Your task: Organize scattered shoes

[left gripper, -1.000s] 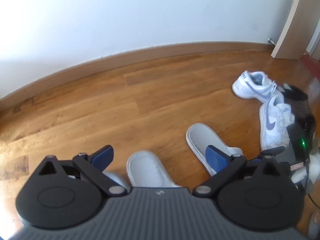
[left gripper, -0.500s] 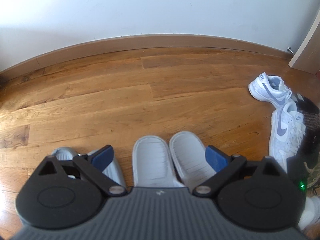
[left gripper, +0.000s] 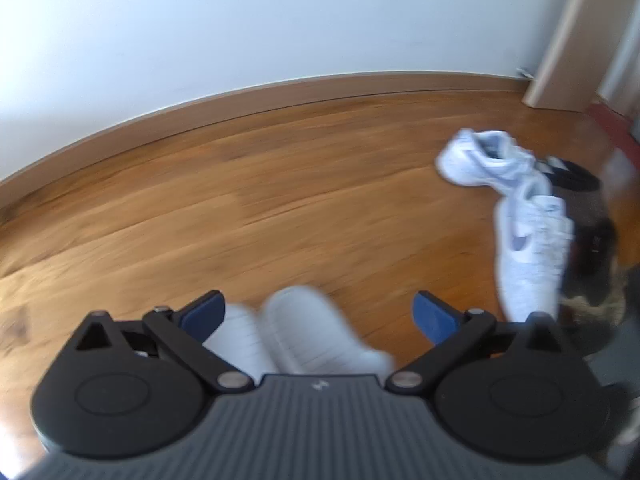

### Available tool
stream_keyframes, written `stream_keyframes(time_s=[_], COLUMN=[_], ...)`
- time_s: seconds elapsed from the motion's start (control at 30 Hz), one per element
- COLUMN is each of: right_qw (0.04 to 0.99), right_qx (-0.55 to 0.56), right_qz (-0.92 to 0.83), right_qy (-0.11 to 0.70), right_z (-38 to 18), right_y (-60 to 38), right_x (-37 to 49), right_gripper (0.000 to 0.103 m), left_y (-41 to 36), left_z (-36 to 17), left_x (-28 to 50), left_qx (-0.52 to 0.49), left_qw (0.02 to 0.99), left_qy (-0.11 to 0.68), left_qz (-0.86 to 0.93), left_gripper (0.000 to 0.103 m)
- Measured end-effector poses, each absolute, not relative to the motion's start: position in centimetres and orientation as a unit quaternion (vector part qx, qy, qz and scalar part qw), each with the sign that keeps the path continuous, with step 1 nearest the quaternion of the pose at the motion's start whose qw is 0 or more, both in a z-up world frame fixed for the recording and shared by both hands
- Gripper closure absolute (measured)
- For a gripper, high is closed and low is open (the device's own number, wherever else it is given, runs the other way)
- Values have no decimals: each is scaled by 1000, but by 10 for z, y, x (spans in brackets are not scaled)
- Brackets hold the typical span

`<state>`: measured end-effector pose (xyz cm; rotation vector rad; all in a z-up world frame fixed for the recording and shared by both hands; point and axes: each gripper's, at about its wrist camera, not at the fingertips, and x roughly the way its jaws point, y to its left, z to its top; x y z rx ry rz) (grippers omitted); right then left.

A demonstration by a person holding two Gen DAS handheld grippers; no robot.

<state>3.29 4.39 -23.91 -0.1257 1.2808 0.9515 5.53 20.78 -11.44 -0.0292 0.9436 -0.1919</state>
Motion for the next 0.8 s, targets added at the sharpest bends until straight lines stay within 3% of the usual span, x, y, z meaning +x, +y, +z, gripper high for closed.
stream_keyframes(time_s=[0.13,0.43,0.67,0.73,0.8], right_qw=[713,784,789,781,775], right_qx=[-61,136,166,182,187], right_qz=[365,185,152,146,149], right_qy=[596,577,571,579,585], right_z=[-200,-193,-203,-210,-215], right_y=[-61,-245,-291,-297,-300], right_x=[25,44,49,53,55], right_gripper=[0,0,0,0,0], left_y=[140,-39,-109,-115,-110], left_z=[-132,-189,-242,-260,-268], left_x=[81,144,179,188,191], left_qx=[-18,3,87,97,78], left_qw=[877,839,825,825,828], left_qy=[457,480,501,509,509], left_qz=[-149,-255,-245,-226,-224], left_gripper=[1,1,1,4,14])
